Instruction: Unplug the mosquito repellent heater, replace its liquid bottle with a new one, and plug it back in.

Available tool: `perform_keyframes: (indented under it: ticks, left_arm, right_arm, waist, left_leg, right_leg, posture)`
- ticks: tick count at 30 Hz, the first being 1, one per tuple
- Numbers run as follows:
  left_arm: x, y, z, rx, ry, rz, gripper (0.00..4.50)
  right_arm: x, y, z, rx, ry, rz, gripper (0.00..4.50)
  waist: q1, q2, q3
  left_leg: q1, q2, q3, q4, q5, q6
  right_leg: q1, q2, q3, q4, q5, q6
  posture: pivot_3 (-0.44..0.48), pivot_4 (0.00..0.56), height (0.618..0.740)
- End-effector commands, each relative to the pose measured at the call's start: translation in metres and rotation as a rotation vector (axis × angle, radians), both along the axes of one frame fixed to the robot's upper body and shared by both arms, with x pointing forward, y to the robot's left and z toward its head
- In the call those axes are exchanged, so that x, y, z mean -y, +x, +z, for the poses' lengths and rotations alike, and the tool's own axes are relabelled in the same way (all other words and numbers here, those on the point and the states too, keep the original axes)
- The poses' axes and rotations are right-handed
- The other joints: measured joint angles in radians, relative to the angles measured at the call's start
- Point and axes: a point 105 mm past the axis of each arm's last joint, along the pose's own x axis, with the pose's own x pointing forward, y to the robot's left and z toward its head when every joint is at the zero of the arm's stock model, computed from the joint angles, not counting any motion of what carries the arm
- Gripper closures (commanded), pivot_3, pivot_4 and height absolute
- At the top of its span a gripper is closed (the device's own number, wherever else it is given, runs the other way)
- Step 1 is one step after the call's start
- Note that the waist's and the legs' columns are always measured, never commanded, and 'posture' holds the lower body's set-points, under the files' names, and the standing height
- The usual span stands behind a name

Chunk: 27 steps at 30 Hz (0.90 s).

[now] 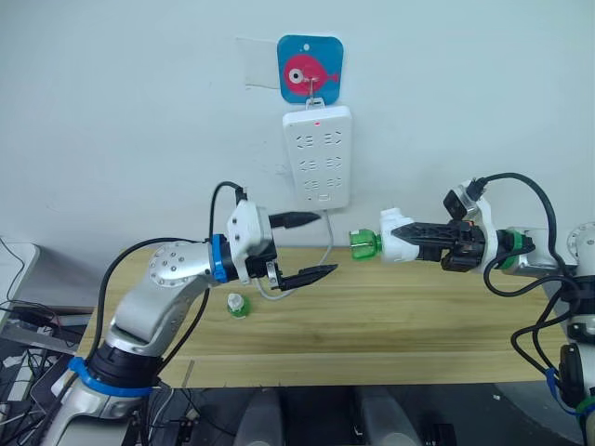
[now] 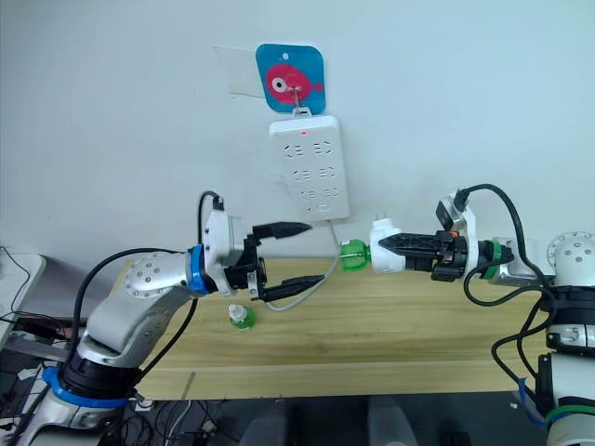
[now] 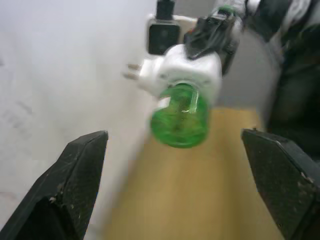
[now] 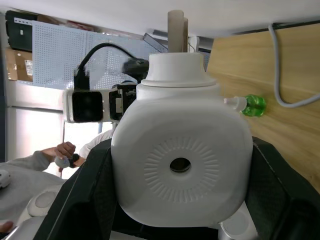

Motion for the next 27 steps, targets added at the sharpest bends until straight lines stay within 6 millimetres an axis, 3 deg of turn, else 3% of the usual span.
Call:
perform_keyframes:
  ticks: [1,7,11,18,21,27]
  left_arm:
    - [0.013,-0.008,-0.009,0.39,0.131,-0.067,0.02]
    - [0.034,-0.004,-0.014,0.627,0.118,-0.127,0.02]
    - [0.041,0.003,-0.002,0.745,0.077,-0.114,0.02]
    - [0.044,0.01,-0.004,0.768,0.085,-0.105,0.02]
    - [0.046,0.009,-0.003,0.772,0.071,-0.116,0.56]
    - [0.05,0.003,0.004,0.809,0.034,-0.136,2.33]
  right_arm:
    - [-0.001,0.0,0.018,0.053,0.039,0.019,1.54]
    - [-0.005,-0.005,0.019,0.058,0.046,0.05,1.54]
    - [-0.008,-0.008,0.019,0.061,0.049,0.065,1.54]
    - [-0.008,-0.016,0.02,0.066,0.057,0.086,1.54]
    - [-0.01,-0.017,0.02,0.069,0.06,0.089,1.54]
    - [-0.011,-0.017,0.019,0.065,0.062,0.084,1.54]
  waist:
    - [0.002,0.0,0.0]
    - [0.001,0.0,0.0]
    - [0.0,0.0,0.0]
    - [-0.003,0.0,0.0]
    - [-0.004,0.0,0.0]
    - [-0.004,0.0,0.0]
  left_leg:
    - [0.0,0.0,0.0,0.0,0.0,0.0]
    - [-0.001,0.002,-0.002,0.0,0.0,0.0]
    - [-0.001,0.002,-0.002,0.001,0.0,0.0]
    - [-0.001,0.002,-0.003,0.0,0.0,0.0]
    - [-0.001,0.003,-0.003,0.0,0.0,0.0]
    - [-0.001,0.003,-0.004,0.0,0.0,0.0]
  right_leg:
    - [0.0,0.0,0.0,0.0,0.0,0.0]
    - [0.0,-0.003,0.0,0.001,0.0,0.001]
    - [0.0,-0.004,0.0,0.001,0.001,0.001]
    - [-0.001,-0.004,0.0,0.001,0.001,0.001]
    - [-0.001,-0.004,0.0,0.002,0.001,0.001]
    - [0.0,-0.004,-0.001,0.001,0.001,0.001]
  posture:
    - [-0.054,0.2,0.74]
    - [-0.07,0.202,0.74]
    - [-0.084,0.202,0.74]
    - [-0.096,0.2,0.74]
    - [-0.098,0.199,0.74]
    - [-0.093,0.2,0.74]
